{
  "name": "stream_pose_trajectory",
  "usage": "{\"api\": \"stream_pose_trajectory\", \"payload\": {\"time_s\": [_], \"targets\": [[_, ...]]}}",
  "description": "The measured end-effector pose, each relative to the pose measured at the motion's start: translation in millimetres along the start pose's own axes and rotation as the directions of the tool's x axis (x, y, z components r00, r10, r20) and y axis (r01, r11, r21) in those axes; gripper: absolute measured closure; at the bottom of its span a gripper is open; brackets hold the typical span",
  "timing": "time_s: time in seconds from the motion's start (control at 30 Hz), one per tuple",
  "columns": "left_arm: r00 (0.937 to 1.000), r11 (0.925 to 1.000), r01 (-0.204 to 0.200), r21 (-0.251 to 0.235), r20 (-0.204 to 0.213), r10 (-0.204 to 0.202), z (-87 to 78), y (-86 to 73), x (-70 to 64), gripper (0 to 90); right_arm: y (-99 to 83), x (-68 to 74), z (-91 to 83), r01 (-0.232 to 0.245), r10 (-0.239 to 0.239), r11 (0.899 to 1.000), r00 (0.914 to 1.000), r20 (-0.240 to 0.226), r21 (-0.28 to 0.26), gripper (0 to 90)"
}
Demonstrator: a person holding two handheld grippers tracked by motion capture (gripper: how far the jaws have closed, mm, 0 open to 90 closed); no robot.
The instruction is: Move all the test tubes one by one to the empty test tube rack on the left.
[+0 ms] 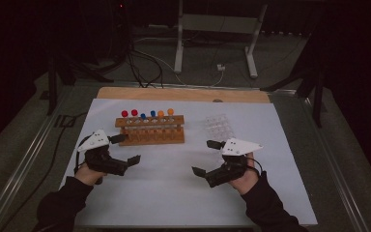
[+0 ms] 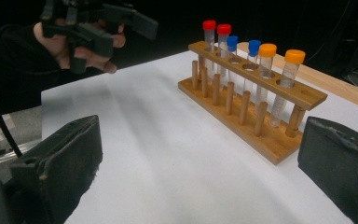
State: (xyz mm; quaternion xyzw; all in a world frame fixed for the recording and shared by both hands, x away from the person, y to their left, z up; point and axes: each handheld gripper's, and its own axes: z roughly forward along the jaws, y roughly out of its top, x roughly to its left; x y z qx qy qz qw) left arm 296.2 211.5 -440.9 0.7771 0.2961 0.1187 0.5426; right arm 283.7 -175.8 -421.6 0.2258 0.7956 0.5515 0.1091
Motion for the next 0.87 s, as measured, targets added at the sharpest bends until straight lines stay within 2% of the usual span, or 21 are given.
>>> {"api": "stream_pose_trajectory", "payload": {"time_s": [0.17, 0.33, 0.4, 0.63, 0.87], "targets": [[0.9990, 0.9991, -0.007, 0.041, 0.043, 0.005, 6.0, -15.7, -11.0, 0.4, -4.8, -0.9, -0.5, -0.002, 0.002, 1.000, 1.0000, 0.002, 0.008, 0.0], [0.9960, 0.9974, -0.045, 0.057, 0.080, 0.040, 5.5, -31.6, -17.1, 0.4, -6.3, -2.5, -1.9, -0.007, 0.007, 1.000, 1.0000, 0.006, 0.004, 0.0], [0.9944, 0.9965, -0.041, 0.072, 0.100, 0.034, 5.1, -38.3, -17.8, 0.4, -6.8, -2.7, -2.1, -0.006, 0.006, 1.000, 1.0000, 0.007, 0.004, 0.0], [0.9976, 0.9945, -0.023, 0.102, 0.067, 0.017, 5.0, -59.9, -15.6, 0.5, -8.7, -2.2, -1.6, -0.003, 0.003, 1.000, 1.0000, 0.004, 0.006, 0.0], [0.9977, 0.9969, -0.027, 0.074, 0.063, 0.023, 4.6, -58.1, -17.2, 0.5, -9.7, -3.8, -1.4, 0.002, -0.002, 1.000, 1.0000, 0.009, 0.008, 0.0]]}}
